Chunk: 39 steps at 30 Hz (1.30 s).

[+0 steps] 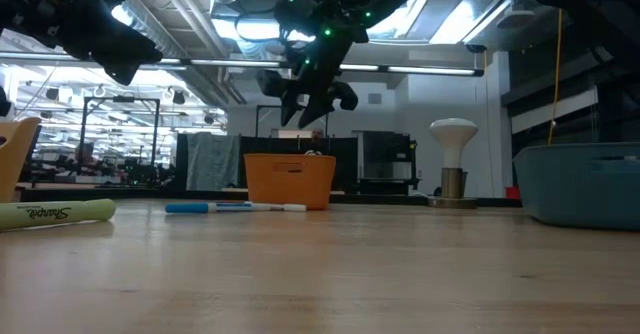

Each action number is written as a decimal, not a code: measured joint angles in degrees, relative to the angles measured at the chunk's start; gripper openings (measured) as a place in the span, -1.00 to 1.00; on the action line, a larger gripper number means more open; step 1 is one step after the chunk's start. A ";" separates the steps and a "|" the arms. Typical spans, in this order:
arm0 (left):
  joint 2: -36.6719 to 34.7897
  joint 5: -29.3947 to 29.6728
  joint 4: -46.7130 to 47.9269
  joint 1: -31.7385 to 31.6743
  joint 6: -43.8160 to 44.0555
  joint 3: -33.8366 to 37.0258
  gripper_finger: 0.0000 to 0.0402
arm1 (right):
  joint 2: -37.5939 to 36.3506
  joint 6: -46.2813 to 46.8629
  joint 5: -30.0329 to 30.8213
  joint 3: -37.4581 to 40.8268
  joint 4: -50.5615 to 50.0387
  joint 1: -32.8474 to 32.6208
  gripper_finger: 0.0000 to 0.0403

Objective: Pick & Place Markers
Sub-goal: Put the light blue marker pen into the yellow bin

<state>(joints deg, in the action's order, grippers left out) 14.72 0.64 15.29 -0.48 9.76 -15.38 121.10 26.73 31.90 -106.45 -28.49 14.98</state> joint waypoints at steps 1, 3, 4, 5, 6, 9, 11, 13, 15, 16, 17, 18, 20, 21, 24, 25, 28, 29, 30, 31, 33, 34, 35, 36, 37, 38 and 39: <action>0.00 0.00 0.00 0.01 0.00 0.00 -0.55 | 0.00 0.05 -1.54 0.00 0.00 0.00 -0.14; 0.00 0.00 0.00 0.01 0.00 0.00 -0.55 | 0.00 0.12 -6.47 0.00 0.28 0.00 -0.14; 0.00 0.00 0.00 0.00 0.00 0.00 -0.55 | 0.02 0.11 -8.78 0.00 1.20 0.00 -0.14; 0.00 0.00 0.00 -0.02 0.00 0.00 -0.55 | 0.04 0.03 -10.80 0.00 2.30 0.00 -0.14; 0.00 0.00 0.00 0.00 0.00 0.00 -0.56 | 0.04 -0.13 -12.80 0.00 3.14 0.00 -0.14; 0.00 0.00 0.00 0.00 0.00 0.00 -0.56 | 0.04 -0.16 -18.07 0.00 5.29 -0.02 -0.14; 0.00 0.00 0.00 0.01 0.00 0.00 -0.55 | 0.07 -0.17 -21.95 0.00 7.52 -0.04 -0.14; 0.00 0.00 0.00 -0.02 0.00 0.00 -0.55 | 0.07 -0.81 -26.16 0.00 10.20 -0.17 -0.14; 0.00 0.00 0.00 0.00 0.00 0.00 -0.55 | 0.07 -3.10 -30.61 0.00 12.31 -0.53 -0.14; 0.00 0.00 0.00 -0.01 0.00 0.00 -0.56 | 0.07 -4.50 -32.65 0.00 12.89 -0.85 -0.14; 0.00 0.00 0.00 0.01 0.00 0.00 -0.56 | 0.07 -5.96 -34.43 0.00 13.65 -1.29 -0.14; 0.00 0.00 0.00 -0.02 0.00 0.00 -0.57 | 0.07 -7.46 -36.17 0.00 14.67 -1.85 -0.14; 0.00 -0.07 -0.01 0.01 0.00 0.00 -0.57 | 0.07 -10.60 -39.50 0.00 16.66 -2.94 -0.14; 0.00 -0.11 0.00 -0.01 0.00 0.00 -0.57 | 0.07 -12.59 -41.24 0.00 17.76 -3.55 -0.14; 0.00 -0.13 0.00 0.00 0.00 0.00 -0.57 | 0.07 -20.38 -44.78 0.00 19.03 -5.57 -0.14; 0.00 -0.13 -0.02 0.01 0.00 0.00 -0.57 | 0.07 -23.21 -45.14 0.00 19.06 -6.39 -0.14; 0.00 -0.13 0.00 -0.01 0.00 0.00 -0.57 | 0.07 -31.43 -45.12 0.00 18.99 -8.75 -0.14; 0.00 -0.15 -0.02 -0.01 0.00 0.00 -0.57 | 0.07 -33.88 -45.13 -0.01 18.91 -9.53 -0.14; 0.00 -0.14 -0.01 0.01 0.00 0.00 -0.57 | 0.07 -36.36 -45.16 -0.01 18.61 -10.32 -0.14; 0.00 -0.15 0.00 -0.01 0.00 0.00 -0.57 | 0.07 -38.83 -45.14 -0.02 18.09 -11.02 -0.14; 0.00 -0.15 0.00 0.00 0.00 0.00 -0.57 | 0.07 -43.13 -45.14 -0.02 17.03 -12.43 -0.14; 0.00 -0.15 -0.02 -0.02 0.00 0.00 -0.57 | 0.07 -44.81 -45.14 -0.01 16.75 -12.99 -0.14; 0.00 -0.15 0.00 0.01 0.00 0.00 -0.57 | 0.07 -46.15 -45.18 -0.01 16.63 -13.52 -0.14; 0.00 -0.15 0.00 0.00 0.00 0.00 -0.57 | 0.07 -46.84 -45.14 -0.02 16.62 -13.91 -0.14; 0.00 -0.17 0.00 0.00 0.00 0.00 -0.57 | 0.07 -47.34 -45.14 -0.02 16.63 -14.21 -0.14; 0.00 -0.17 0.00 0.00 0.00 0.00 -0.57 | 0.07 -47.88 -45.09 -0.02 16.59 -14.38 -0.14; 0.00 -0.17 0.00 0.00 0.00 0.00 -0.56 | 0.07 -48.18 -45.05 -0.02 16.36 -14.56 -0.14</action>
<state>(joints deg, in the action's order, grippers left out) 14.72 0.47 15.29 -0.48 9.76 -15.38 121.16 -21.45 -13.14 -106.48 -12.13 0.43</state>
